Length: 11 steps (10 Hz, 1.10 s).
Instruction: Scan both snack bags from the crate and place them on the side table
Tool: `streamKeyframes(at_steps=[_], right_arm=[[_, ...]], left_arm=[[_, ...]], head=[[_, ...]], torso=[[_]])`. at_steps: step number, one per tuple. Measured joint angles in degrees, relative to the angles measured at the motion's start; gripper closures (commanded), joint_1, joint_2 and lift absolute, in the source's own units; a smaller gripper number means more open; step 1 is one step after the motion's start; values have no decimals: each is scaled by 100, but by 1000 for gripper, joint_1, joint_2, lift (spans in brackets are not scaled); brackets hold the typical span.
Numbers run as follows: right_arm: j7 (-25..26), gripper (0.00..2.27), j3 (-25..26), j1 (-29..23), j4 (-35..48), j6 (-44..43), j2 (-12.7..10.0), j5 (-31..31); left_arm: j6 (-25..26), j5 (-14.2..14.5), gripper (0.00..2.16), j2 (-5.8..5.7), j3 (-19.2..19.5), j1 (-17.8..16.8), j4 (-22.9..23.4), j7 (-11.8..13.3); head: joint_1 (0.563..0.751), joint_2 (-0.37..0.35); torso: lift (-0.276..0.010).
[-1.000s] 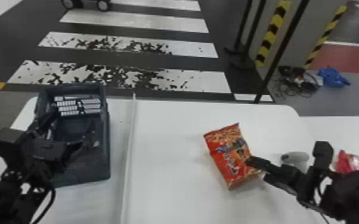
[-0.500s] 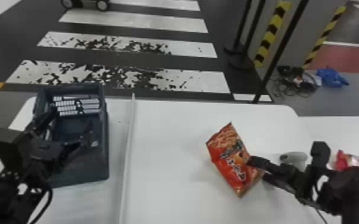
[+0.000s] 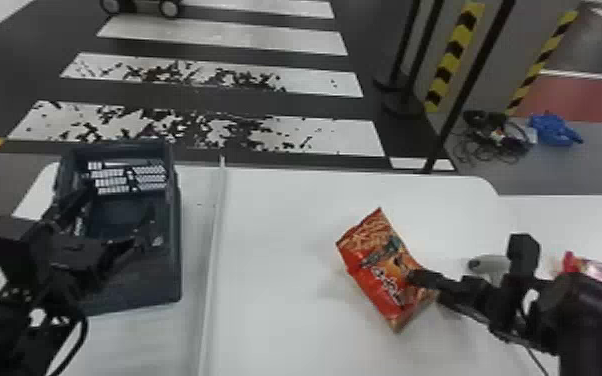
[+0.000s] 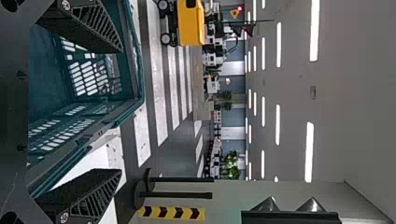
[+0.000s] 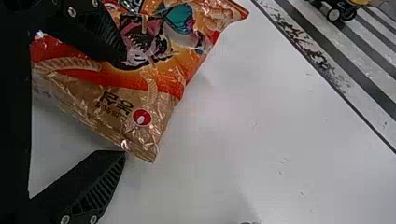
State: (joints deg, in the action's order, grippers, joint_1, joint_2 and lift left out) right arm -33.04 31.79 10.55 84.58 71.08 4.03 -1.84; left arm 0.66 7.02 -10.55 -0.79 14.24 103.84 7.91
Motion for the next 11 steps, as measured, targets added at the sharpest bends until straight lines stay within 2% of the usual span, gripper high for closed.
streamKeyframes(at_steps=[1,2,3,5,7,8,9,11], right_arm=[[-4,454,-157,1,-77,-70,15,140],[-35,1170,-265,11,-156,-94,38,220],[-96,2108,-329,36,-218,-105,57,290],[-111,2243,-397,45,-250,-128,73,386],[-135,2243,-400,-129,-36,-151,67,394],[-126,2243,-424,-291,326,-158,39,389],[150,2243,-528,-493,833,-275,-2,481],[644,2243,-1012,-1004,1800,-1112,-73,1102]], left_arm=[[-4,10,83,-7,1,-1,-7,0],[-10,18,83,-17,6,-4,-11,-6],[-13,32,83,-27,12,-7,-15,-9],[-17,48,83,-37,25,-8,-21,-9],[-17,53,83,-43,27,-6,-28,-9],[-17,54,83,-43,27,-10,-33,-17],[-18,54,83,-43,27,-20,-43,-36],[-18,54,83,-43,27,-39,-68,-62]], head=[[695,-134],[695,-129],[695,-123],[695,-121],[695,-125],[695,-129],[695,-131],[695,-160]], torso=[[-98],[-98],[-98],[-98],[-98],[-98],[-98],[-98]])
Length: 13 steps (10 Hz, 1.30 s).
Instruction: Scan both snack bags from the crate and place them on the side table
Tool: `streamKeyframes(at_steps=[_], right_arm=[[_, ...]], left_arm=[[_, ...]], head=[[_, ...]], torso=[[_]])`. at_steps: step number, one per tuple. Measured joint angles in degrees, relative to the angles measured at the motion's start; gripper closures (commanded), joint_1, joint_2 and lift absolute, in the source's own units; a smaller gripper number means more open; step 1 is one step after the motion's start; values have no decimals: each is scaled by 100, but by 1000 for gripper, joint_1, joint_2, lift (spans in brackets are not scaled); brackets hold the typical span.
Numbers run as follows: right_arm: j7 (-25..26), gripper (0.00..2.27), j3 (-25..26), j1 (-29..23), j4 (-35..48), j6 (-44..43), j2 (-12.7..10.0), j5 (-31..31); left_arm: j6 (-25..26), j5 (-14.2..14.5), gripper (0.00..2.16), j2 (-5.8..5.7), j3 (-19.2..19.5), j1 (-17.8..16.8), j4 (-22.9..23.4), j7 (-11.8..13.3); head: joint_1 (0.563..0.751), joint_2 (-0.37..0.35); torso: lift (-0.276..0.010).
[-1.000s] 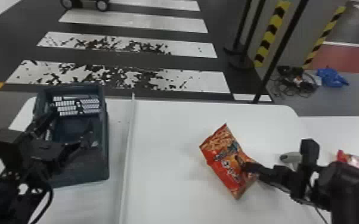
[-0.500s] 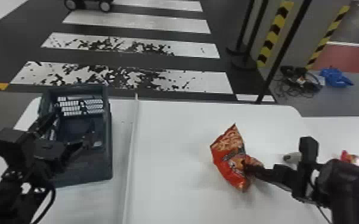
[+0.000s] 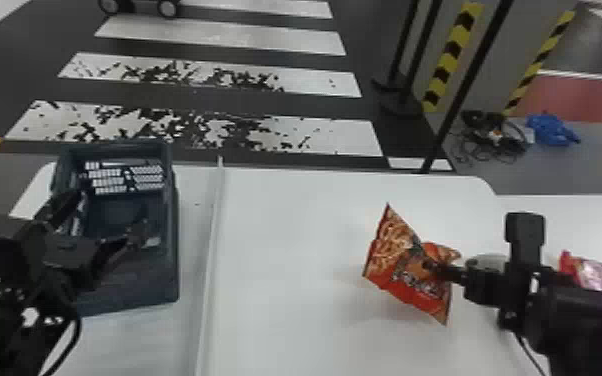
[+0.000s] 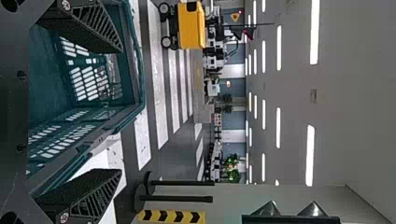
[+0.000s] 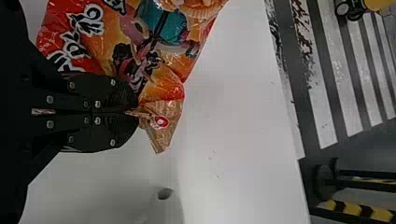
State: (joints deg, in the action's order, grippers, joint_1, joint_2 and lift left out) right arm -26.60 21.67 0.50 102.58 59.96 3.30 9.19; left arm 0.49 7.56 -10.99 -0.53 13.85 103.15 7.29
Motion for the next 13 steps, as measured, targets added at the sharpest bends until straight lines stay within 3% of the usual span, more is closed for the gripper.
streamKeyframes(at_steps=[3,5,7,9,10,11,13], right_arm=[[542,2243,-643,-460,650,-1519,-257,1318],[1844,2243,-1346,-1032,672,-3636,-327,3104],[3200,2243,-1763,-1308,126,-4900,-330,4878],[5131,2246,-1949,-1243,-1217,-5230,-330,6951],[5992,2246,-1956,-1029,-2160,-4833,-330,7985],[6273,2246,-1937,-844,-2943,-4425,-330,8639],[6134,2115,-1940,-978,-3290,-4375,-330,8937]], left_arm=[[0,5,83,0,0,-4,-15,-14],[0,8,83,-15,4,3,-15,-23],[0,20,83,-26,3,-7,-20,-27],[-13,50,83,-29,0,-15,-41,-26],[-24,63,83,-35,0,-21,-53,-27],[-32,68,83,-37,0,-23,-58,-27],[-35,70,83,-37,2,-23,-70,-33]], head=[[695,-159],[695,-141],[695,-104],[695,-71],[695,-70],[695,-73],[695,-73]], torso=[[-98],[-98],[-98],[-98],[-98],[-98],[-98]])
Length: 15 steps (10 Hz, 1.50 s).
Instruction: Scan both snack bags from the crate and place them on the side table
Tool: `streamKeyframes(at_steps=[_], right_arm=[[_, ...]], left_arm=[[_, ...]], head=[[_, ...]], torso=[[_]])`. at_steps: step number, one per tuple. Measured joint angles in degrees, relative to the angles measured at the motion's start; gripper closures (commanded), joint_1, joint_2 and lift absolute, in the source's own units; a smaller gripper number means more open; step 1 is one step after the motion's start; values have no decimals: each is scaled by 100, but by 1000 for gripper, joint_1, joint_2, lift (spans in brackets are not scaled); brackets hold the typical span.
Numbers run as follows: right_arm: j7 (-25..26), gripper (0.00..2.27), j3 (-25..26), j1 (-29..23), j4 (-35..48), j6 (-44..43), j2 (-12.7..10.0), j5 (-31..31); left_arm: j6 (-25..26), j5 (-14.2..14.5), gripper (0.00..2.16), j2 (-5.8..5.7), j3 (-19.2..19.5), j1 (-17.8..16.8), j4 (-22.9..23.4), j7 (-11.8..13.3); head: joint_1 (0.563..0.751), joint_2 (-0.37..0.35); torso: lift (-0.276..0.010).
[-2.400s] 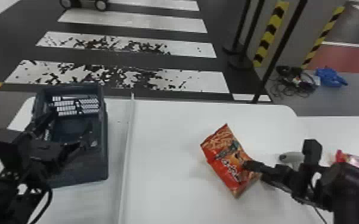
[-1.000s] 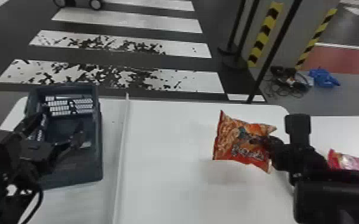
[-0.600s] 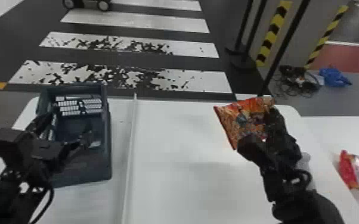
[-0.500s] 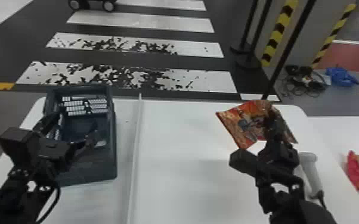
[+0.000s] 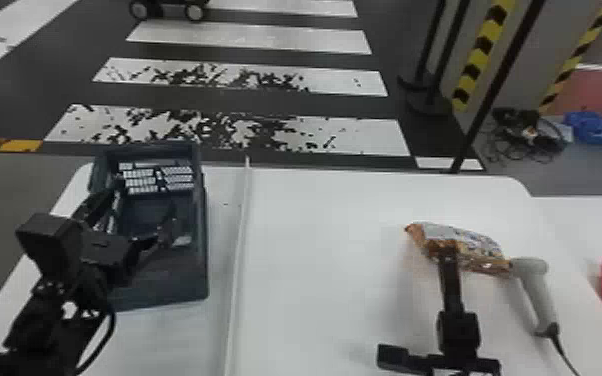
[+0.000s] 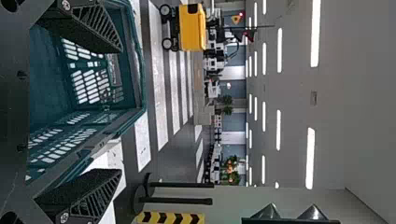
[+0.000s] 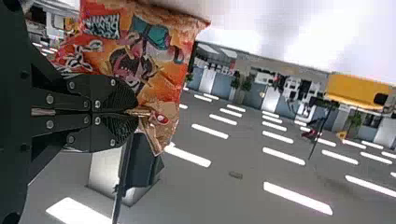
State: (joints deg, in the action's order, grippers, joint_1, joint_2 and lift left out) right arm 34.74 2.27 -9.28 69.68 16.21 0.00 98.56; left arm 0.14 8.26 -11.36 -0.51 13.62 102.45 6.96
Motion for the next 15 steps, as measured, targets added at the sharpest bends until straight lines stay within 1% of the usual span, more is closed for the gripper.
streamKeyframes(at_steps=[1,2,3,4,5,8,9,11,13,15], right_arm=[[-543,1102,-45,-386,591,-547,0,-227],[-1169,56,-90,-750,1318,-1210,0,-730],[-1884,-2,-162,-1059,2088,-1619,0,-1428],[-2524,26,-225,-1263,2732,-1682,0,-2103],[-3108,49,-248,-1373,3255,-1481,0,-2674],[-5027,49,-171,-1612,4385,-743,0,-4074],[-5445,49,-148,-1696,4644,-554,0,-4408],[-5827,49,-140,-1812,4932,-409,0,-4774],[-6158,49,-156,-1923,5137,-510,0,-4877],[-6746,49,-213,-2030,5397,-616,0,-4881]], left_arm=[[0,0,83,1,5,0,-5,-2],[0,-5,83,6,7,0,-6,-2],[0,-8,83,15,7,0,-6,-2],[0,-9,83,19,7,0,-6,-2],[0,-9,83,20,7,6,-6,-2],[0,-4,83,11,19,24,-6,-2],[-8,-1,83,10,22,28,-6,-2],[-27,0,83,11,29,37,-19,-2],[-45,8,83,11,70,59,-30,-2],[-70,18,83,10,93,77,-37,-2]], head=[[695,-56],[695,-22],[695,-7],[695,7],[695,6],[695,-1],[695,3],[695,12],[695,34],[695,70]], torso=[[-98],[-98],[-98],[-98],[-98],[-98],[-98],[-98],[-98],[-98]])
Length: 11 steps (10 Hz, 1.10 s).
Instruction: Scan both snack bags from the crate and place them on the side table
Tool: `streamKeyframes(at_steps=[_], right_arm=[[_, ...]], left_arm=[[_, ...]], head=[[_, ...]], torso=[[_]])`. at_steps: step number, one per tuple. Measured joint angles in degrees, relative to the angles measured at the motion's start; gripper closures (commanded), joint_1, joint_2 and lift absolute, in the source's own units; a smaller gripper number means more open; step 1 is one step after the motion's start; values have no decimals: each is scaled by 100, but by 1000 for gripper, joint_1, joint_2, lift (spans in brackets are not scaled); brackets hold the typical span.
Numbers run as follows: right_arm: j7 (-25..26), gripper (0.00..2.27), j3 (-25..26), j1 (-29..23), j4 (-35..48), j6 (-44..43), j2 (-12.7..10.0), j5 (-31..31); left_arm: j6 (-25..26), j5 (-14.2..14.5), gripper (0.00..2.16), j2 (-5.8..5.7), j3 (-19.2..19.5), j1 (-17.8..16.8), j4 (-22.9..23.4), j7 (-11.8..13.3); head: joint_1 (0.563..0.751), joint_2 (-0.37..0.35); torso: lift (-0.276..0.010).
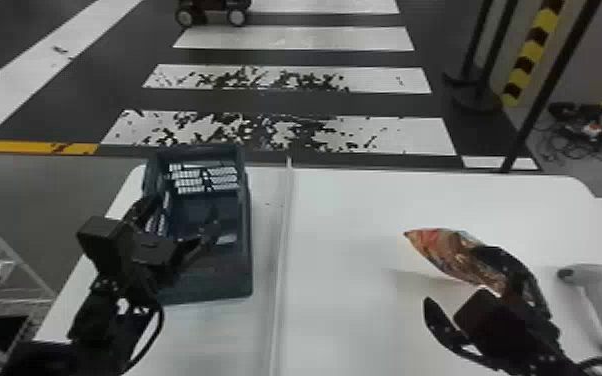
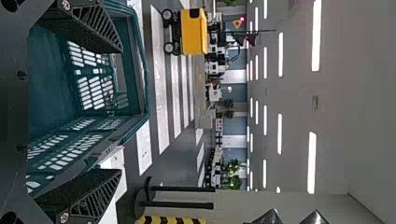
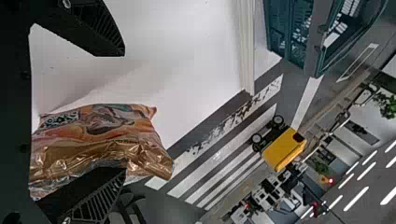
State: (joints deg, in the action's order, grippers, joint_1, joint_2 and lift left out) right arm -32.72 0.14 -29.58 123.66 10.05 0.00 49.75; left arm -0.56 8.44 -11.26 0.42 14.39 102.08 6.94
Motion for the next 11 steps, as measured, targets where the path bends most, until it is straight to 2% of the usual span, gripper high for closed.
streamKeyframes(at_steps=[3,6,8,9,11], right_arm=[[-1057,49,-116,-63,341,224,0,-50],[-1943,49,-249,-73,614,1527,0,32],[-2216,49,-267,-70,673,2080,0,123],[-2203,49,-224,-45,680,2193,0,1],[-2191,49,199,325,769,3121,0,-1133]], left_arm=[[-34,9,83,0,5,7,-3,0],[-35,17,83,1,7,12,-14,0],[-50,17,83,6,2,14,-51,0],[-52,17,83,9,2,13,-56,0],[-56,17,83,14,2,13,-56,-1]], head=[[695,107],[695,106],[695,94],[695,92],[695,75]], torso=[[-98],[-98],[-98],[-98],[-98]])
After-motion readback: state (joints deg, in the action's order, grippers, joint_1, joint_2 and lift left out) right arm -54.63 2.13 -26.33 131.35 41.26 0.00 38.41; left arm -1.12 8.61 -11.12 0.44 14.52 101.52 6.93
